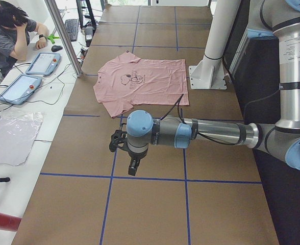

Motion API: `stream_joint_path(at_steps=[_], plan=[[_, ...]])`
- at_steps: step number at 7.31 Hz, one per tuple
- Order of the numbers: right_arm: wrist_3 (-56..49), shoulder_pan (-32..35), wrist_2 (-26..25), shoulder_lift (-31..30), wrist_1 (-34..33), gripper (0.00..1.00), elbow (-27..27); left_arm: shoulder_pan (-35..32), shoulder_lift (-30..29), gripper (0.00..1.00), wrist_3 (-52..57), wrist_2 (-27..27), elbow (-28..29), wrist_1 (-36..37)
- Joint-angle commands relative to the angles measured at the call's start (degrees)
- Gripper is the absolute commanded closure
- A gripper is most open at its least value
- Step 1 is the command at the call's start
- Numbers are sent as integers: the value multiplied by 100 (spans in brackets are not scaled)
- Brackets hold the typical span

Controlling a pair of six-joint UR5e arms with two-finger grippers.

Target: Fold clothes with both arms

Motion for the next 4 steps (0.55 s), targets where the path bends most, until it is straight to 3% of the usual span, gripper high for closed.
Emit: stream_joint_path(at_steps=[1, 4], plan=[[9, 0, 0, 3, 3, 0, 4, 17, -9, 0, 17, 96, -18, -9], [26, 0, 18, 12, 783, 0, -14, 26, -17, 0, 26, 123, -132, -26]])
